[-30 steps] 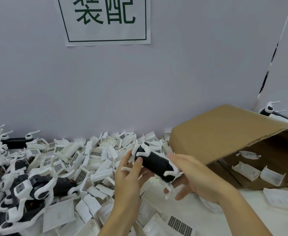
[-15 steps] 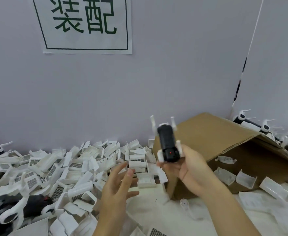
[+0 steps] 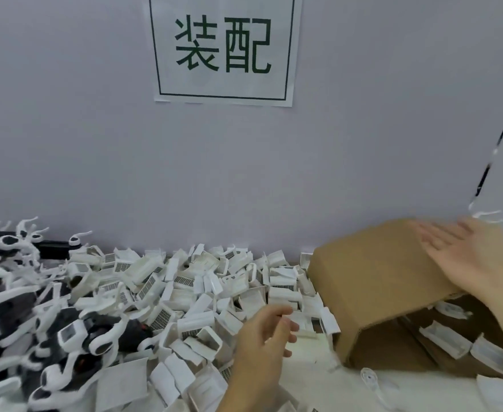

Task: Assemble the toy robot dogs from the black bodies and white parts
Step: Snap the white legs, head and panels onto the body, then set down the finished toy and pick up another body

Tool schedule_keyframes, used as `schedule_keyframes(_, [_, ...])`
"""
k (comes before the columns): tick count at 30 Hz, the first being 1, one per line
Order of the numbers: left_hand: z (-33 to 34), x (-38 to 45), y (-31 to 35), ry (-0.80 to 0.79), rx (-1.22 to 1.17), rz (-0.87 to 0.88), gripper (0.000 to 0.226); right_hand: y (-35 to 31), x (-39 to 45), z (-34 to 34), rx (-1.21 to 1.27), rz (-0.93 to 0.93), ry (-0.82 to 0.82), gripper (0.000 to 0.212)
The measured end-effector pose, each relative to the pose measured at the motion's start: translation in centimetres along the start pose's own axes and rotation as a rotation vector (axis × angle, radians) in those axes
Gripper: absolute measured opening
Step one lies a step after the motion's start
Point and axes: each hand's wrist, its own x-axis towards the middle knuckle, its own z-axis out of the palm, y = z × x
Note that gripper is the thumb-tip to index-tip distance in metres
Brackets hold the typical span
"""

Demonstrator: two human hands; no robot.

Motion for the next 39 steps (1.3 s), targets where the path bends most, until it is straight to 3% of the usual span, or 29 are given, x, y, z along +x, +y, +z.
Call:
schedule_keyframes(4, [-0.1,-0.5,1.2,-0.188,0.299,0.010,0.028,5.8,-4.6,1.6,-0.379,0.045,-0.094,0.028])
schedule_keyframes(7, [-0.7,-1.1,3.3,-0.367,0.619,0.079,0.021,11.2,-7.0,2.1,-0.544,0.087,-0.172,0.031])
schedule_keyframes(12, [-4.9,-2.0,7.6,-0.580,1.166,0.027,0.034,16.6,-7.9,1.3,-0.651,0.116,-0.253,0.032])
schedule_keyframes(17, [-12.9,-0.9,12.9,-0.368,1.732,-0.005,0.053,16.9,-6.7,-0.1,-0.703,0.077,-0.226,0.034])
schedule_keyframes(19, [-15.6,-0.5,14.5,-0.309,1.890,-0.117,0.061,16.9,-6.5,-0.3,-0.711,0.081,-0.227,0.033])
schedule_keyframes(24, [-20.1,-0.2,15.9,-0.450,1.905,-0.428,0.088,17.1,-6.6,-0.2,-0.732,0.087,-0.252,0.029])
schedule_keyframes(27, [-20.6,-0.2,15.3,-0.505,1.804,-0.393,0.078,17.0,-6.9,0.0,-0.734,0.091,-0.263,0.028])
schedule_keyframes(34, [-19.2,0.9,12.1,-0.390,1.677,-0.356,0.064,17.5,-7.4,0.5,-0.779,0.077,-0.264,0.028])
schedule_keyframes(39, [-19.5,3.2,13.6,-0.325,1.575,-0.281,0.067,17.4,-7.1,0.3,-0.788,0.085,-0.283,0.029])
